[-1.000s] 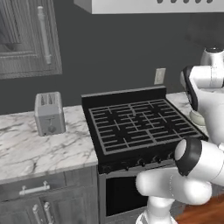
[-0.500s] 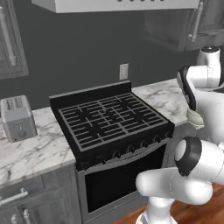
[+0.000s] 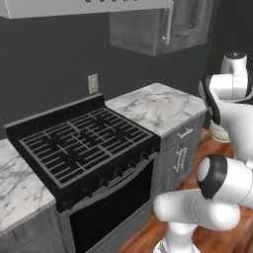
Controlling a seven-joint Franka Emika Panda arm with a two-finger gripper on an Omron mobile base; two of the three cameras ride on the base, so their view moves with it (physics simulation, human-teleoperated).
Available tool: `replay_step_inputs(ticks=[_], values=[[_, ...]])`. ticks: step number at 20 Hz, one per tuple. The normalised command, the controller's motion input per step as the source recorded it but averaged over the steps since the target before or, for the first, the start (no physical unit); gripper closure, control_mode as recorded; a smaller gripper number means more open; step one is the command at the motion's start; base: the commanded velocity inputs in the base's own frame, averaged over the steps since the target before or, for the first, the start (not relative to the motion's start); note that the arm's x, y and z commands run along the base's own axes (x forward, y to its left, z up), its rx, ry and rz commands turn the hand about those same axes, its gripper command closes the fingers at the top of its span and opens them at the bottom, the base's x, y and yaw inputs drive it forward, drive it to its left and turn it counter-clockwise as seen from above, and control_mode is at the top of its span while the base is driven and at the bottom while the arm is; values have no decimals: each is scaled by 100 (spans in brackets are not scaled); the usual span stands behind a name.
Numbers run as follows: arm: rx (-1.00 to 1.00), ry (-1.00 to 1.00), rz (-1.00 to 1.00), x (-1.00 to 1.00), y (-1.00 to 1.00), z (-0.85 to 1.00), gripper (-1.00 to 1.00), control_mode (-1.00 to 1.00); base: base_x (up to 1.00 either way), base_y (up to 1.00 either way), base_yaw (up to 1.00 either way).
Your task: The kettle is done boiling. Turn off the stove, then wait for 300 timesteps before moving the kettle to the dining table.
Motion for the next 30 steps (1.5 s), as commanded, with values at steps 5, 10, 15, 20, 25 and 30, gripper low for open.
replay_step_inputs(ticks=[5, 10, 15, 20, 25, 30], values=[[0, 0, 0, 0, 0, 0, 100, 100, -6, -5, -48], [0, 0, 0, 0, 0, 0, 100, 100, 0, 0, -47], [0, 0, 0, 0, 0, 0, 100, 100, 3, 0, -48], [0, 0, 0, 0, 0, 0, 100, 100, 12, 0, -48], [0, 0, 0, 0, 0, 0, 100, 100, 17, 0, -48], [0, 0, 0, 0, 0, 0, 100, 100, 16, 0, -47]])
